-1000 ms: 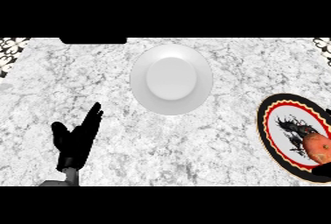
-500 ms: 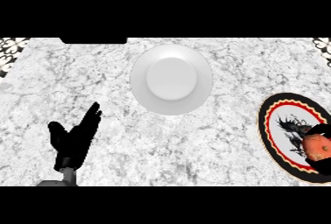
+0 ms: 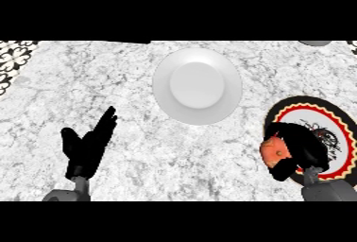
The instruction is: Pick the squash from the plate and place it in the plate
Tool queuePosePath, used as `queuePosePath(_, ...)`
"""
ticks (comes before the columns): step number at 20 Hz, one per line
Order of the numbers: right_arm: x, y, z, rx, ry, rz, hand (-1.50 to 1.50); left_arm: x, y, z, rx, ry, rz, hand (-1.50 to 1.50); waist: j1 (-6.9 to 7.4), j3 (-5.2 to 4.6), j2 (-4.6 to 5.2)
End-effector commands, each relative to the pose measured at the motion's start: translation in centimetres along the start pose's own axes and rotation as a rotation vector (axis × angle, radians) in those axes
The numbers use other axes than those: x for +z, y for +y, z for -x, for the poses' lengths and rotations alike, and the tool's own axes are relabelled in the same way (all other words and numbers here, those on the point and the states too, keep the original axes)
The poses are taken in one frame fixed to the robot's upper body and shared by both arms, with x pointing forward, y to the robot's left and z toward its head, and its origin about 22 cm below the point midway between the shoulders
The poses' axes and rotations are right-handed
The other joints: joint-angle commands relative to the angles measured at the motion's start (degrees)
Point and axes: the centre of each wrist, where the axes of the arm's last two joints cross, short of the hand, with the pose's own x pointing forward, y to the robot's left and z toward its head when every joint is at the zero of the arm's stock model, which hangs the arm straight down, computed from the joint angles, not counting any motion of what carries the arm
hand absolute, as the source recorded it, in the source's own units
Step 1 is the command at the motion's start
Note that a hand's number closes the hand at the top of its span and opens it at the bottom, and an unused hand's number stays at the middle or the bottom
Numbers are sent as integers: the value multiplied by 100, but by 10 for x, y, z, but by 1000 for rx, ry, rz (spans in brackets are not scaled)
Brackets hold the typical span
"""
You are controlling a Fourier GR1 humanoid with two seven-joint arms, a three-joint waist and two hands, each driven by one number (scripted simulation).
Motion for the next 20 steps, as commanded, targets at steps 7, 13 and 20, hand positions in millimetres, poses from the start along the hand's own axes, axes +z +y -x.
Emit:
queuePosePath(7,29,5,-205,-133,-301,378,150,-5,-17,12,-17,91,68,0,328,43,-13)
queuePosePath(13,44,2,-244,-275,-225,580,150,-7,-14,9,-31,84,59,0,239,61,10)
queuePosePath(20,40,8,-266,-463,-111,720,150,-6,-12,8,-15,86,45,0,151,71,65)
